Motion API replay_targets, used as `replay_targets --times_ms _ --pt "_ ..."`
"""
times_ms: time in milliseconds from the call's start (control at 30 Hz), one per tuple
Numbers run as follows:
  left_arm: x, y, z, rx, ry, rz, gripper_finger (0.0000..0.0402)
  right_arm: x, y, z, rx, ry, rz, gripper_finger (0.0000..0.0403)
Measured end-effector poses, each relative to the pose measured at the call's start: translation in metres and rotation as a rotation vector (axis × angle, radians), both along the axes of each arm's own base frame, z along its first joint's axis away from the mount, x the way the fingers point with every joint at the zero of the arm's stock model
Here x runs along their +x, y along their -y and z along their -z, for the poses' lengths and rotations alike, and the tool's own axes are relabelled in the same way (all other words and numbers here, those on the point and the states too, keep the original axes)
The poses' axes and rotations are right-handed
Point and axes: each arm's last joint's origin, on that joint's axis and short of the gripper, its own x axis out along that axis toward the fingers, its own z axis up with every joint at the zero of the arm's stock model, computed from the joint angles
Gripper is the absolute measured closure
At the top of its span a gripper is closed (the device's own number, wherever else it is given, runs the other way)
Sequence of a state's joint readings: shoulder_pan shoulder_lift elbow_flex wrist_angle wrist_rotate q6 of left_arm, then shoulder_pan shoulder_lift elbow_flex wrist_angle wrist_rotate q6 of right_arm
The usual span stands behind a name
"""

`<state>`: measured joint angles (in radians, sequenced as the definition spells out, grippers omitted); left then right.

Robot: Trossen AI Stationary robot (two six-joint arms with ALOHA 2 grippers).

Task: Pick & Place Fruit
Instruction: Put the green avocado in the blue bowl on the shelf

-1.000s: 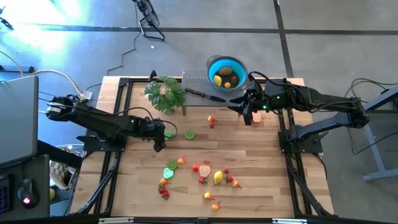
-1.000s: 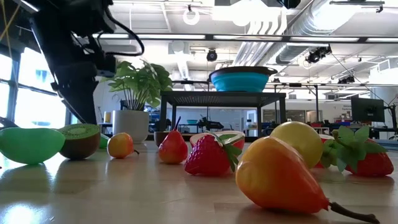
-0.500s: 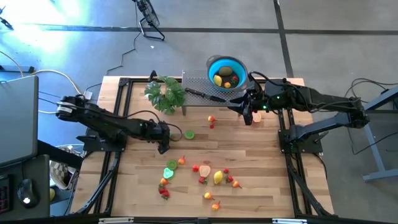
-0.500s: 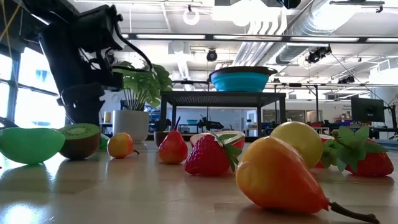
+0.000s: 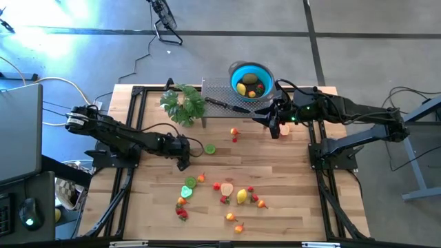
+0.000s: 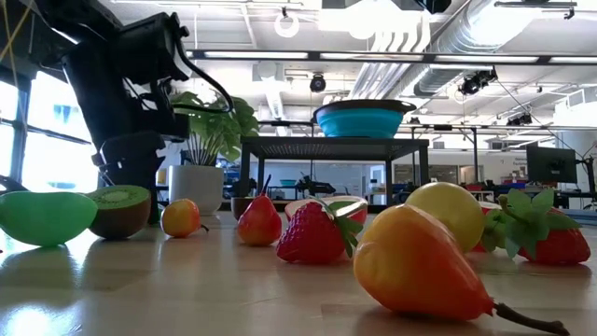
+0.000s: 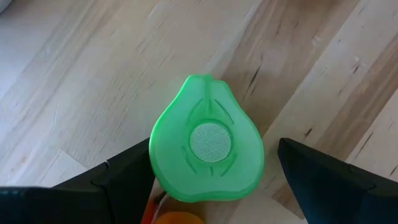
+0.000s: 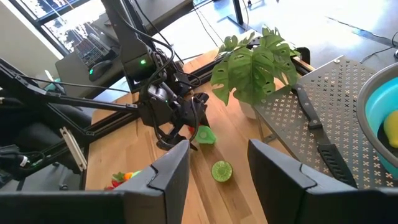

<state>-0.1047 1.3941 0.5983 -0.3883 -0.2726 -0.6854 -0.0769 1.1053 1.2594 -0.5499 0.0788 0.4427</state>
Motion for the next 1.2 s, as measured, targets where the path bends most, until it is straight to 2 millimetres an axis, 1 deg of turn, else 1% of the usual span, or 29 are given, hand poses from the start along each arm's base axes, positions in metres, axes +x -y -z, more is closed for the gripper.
replay_targets --times_ms 467,900,1067,1200 --pt "-0.0002 0.0001 0.0001 -0.007 -0.001 -0.005 0.0079 -0.0001 -0.0002 0.0 0.0 -0.001 -0.005 0.0247" --pt "-0.0003 0.0002 0.0002 -0.018 0.003 -0.024 0.0161 -0.0001 -0.0002 0.0 -0.001 -0.001 -0.005 0.0247" --pt "-0.0002 0.0003 0.0002 -0.022 0.003 -0.022 0.018 -0.0001 -0.0002 0.0 -0.001 -0.001 -0.005 0.0247" --pt "-0.0002 0.0005 0.0002 -0.026 0.003 -0.019 0.0182 -0.0001 -0.0002 0.0 -0.001 -0.001 -0.005 0.0247"
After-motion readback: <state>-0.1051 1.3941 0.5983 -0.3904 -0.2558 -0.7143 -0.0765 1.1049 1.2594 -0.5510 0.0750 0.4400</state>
